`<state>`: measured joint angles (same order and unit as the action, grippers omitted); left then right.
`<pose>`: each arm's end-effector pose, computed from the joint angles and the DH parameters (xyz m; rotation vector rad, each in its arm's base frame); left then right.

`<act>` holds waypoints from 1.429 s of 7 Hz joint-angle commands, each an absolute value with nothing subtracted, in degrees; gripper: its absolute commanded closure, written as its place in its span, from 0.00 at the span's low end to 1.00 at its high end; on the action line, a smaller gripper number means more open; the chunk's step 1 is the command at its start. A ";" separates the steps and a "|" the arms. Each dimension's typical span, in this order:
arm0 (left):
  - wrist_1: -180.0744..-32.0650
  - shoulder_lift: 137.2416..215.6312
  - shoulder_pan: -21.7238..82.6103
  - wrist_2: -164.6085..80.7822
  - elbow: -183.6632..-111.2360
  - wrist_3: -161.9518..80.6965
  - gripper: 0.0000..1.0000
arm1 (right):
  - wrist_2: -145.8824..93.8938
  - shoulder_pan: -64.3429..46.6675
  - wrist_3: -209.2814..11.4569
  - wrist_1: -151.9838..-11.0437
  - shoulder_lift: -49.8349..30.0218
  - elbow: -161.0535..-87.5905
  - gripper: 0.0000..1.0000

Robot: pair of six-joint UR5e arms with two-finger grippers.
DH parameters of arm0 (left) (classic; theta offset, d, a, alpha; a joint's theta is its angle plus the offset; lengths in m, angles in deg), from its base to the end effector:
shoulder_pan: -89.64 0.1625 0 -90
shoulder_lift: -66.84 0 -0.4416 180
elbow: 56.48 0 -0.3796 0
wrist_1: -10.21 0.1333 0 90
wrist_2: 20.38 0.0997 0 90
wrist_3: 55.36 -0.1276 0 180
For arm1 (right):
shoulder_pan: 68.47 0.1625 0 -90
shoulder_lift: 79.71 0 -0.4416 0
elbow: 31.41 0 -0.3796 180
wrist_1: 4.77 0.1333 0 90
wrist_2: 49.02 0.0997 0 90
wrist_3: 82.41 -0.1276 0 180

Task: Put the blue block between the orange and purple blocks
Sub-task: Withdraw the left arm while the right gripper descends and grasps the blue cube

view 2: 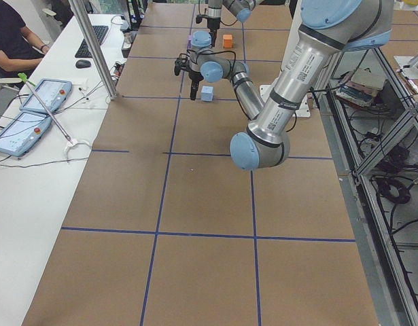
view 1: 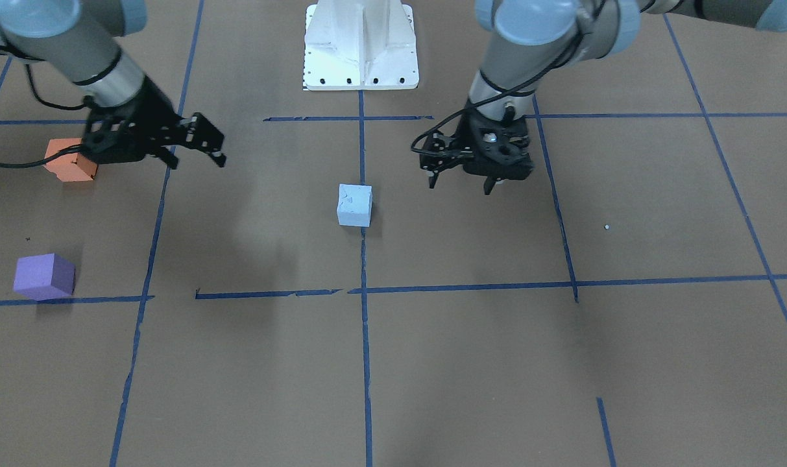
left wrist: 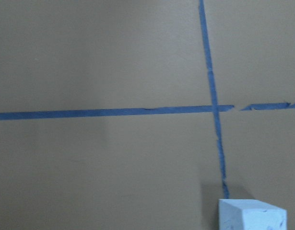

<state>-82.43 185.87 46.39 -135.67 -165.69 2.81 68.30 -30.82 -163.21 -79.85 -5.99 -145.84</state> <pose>0.3973 -0.4819 0.2609 0.2051 0.9416 0.0123 -0.3988 -0.4021 0.3205 -0.0239 -1.0475 0.2191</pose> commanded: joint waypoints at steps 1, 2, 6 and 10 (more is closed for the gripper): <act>-82.86 174.55 38.34 -142.88 -172.38 -8.28 0.00 | 60.79 -37.60 -169.07 -94.43 -24.43 -138.52 0.00; -82.95 173.81 37.79 -143.16 -172.58 -9.12 0.00 | 59.98 -38.14 -168.98 -94.42 -29.13 -130.98 0.00; -82.87 173.72 37.96 -142.99 -172.32 -9.04 0.00 | 52.16 -41.48 -167.93 -91.63 -36.38 -117.92 0.00; -82.78 173.72 37.96 -142.99 -172.41 -8.95 0.00 | 51.62 -42.19 -167.66 -87.65 -36.65 -112.80 0.24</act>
